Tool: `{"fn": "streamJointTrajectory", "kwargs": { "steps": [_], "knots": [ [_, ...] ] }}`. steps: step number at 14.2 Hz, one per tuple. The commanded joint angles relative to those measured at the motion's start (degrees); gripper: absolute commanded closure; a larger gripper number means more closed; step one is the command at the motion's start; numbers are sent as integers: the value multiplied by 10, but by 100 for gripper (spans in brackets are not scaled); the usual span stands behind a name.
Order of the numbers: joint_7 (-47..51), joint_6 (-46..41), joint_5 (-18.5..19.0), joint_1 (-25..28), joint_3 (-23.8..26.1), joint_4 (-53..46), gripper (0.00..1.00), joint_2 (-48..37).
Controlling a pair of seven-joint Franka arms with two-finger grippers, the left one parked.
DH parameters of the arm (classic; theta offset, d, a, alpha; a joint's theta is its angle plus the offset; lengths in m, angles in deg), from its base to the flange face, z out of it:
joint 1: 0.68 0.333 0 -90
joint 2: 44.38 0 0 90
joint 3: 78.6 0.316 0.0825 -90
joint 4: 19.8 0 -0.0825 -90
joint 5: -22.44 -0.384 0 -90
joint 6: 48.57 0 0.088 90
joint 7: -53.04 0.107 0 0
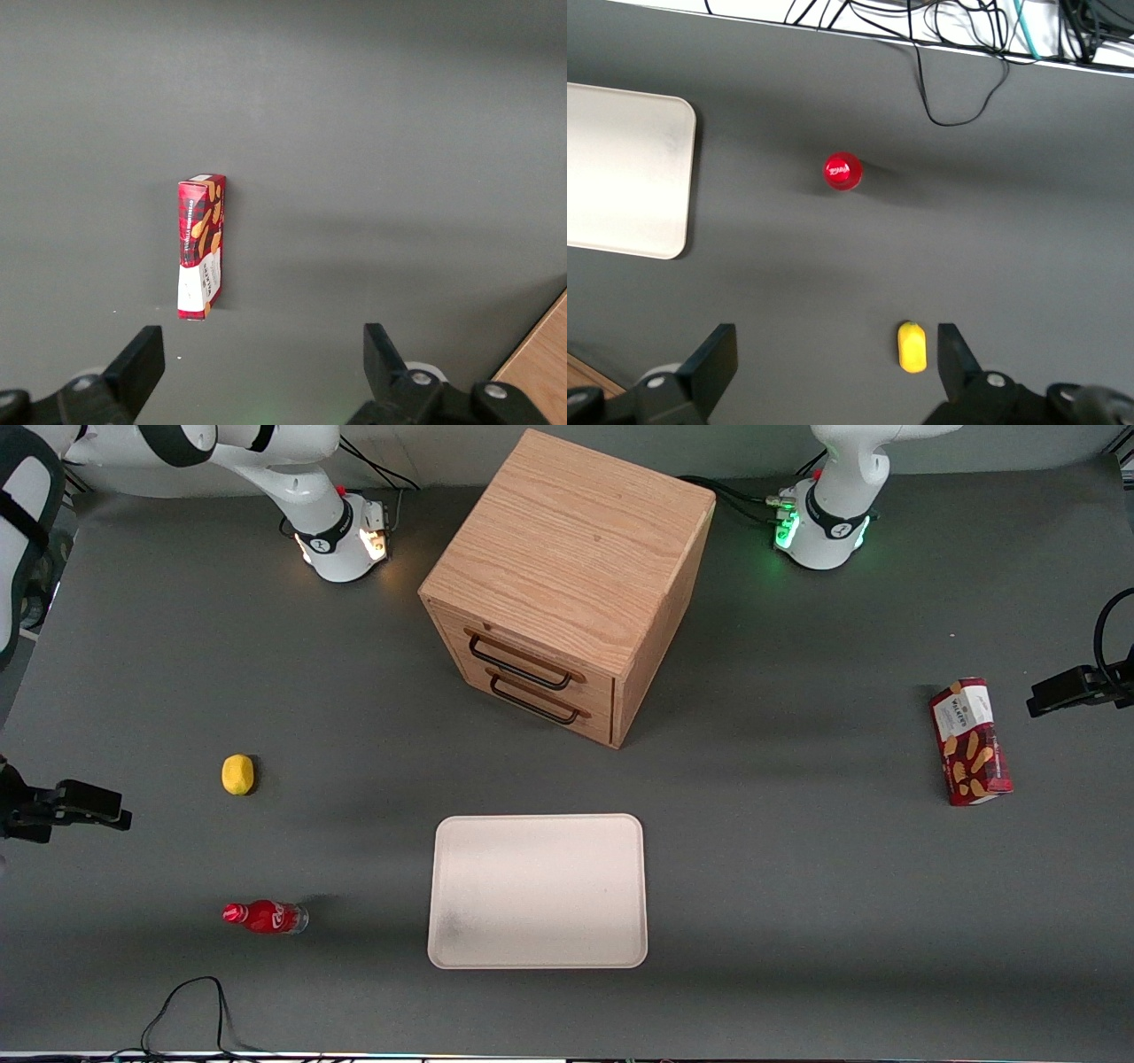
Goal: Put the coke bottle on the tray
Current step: 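Move the open right gripper down over the red Coca-Cola bottle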
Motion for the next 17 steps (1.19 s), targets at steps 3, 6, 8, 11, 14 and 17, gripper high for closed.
{"fn": "streamJointTrajectory", "kwargs": {
  "steps": [3,6,8,11,14,17],
  "knots": [
    [-10,37,-10,-8,19,-34,0,33],
    [-10,72,-9,1,19,-29,0,72],
    [-9,102,-8,3,18,-22,0,94],
    [-9,148,-5,13,17,-11,0,126],
    [-8,193,-5,21,17,25,0,137],
    [-10,236,-5,21,17,74,0,139]
  ]
}}
